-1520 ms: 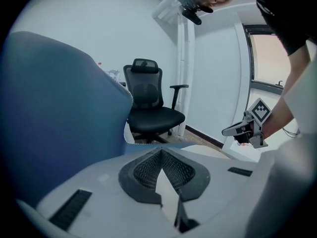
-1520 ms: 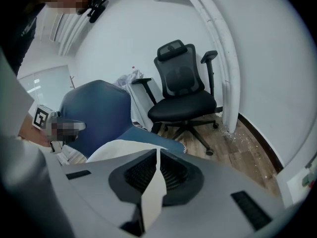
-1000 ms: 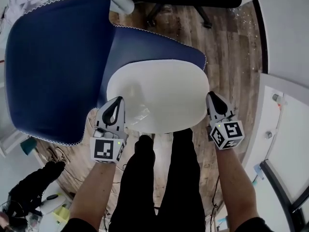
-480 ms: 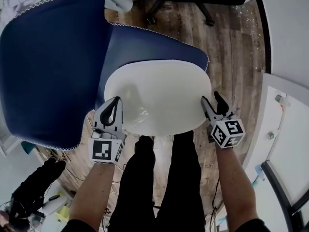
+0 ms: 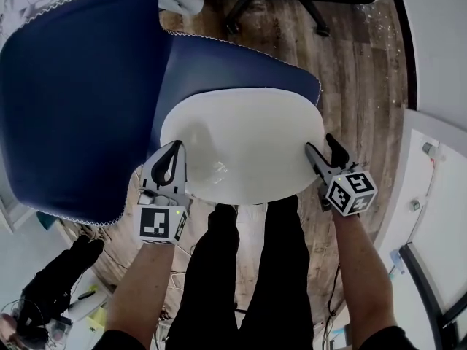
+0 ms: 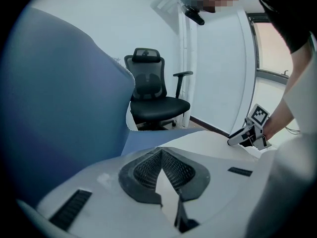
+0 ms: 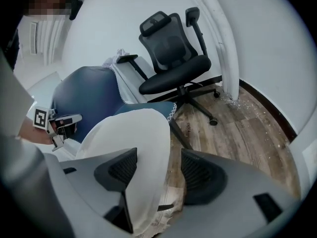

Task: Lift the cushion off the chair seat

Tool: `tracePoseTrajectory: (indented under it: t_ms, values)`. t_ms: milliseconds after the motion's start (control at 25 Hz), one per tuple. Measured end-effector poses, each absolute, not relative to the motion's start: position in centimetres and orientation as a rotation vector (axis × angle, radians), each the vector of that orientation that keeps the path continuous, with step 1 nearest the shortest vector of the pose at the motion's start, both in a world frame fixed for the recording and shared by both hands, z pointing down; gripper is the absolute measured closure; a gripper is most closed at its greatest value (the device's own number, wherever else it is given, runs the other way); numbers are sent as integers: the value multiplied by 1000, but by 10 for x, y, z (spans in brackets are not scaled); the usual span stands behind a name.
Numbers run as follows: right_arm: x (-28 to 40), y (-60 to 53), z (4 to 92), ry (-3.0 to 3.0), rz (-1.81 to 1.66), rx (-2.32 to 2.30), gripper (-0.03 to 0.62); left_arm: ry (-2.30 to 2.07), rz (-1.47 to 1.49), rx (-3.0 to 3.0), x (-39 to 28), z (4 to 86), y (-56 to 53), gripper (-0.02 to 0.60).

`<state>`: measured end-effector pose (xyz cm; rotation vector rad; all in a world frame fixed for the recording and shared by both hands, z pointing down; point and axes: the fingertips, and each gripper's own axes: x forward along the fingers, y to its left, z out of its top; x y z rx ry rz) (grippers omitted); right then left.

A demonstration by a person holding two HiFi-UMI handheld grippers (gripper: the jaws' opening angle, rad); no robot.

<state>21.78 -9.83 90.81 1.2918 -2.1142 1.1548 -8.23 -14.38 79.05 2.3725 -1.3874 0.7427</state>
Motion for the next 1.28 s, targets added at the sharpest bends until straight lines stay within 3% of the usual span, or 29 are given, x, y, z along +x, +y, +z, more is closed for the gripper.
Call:
tracePoseTrajectory:
  t_ms: [360,480,1280]
  values:
    - [212,-96,913,-2149,1356,1247,342,-1409,761,2369,-94,781,-149,577]
    - [208,-96,909,-2158,1349,1227,395,-1425,755,2354,-98,779,-151,577]
    - [188,-102,820,-2169,1170,1217,522,-1453,681,2414,-88,697,-171,577]
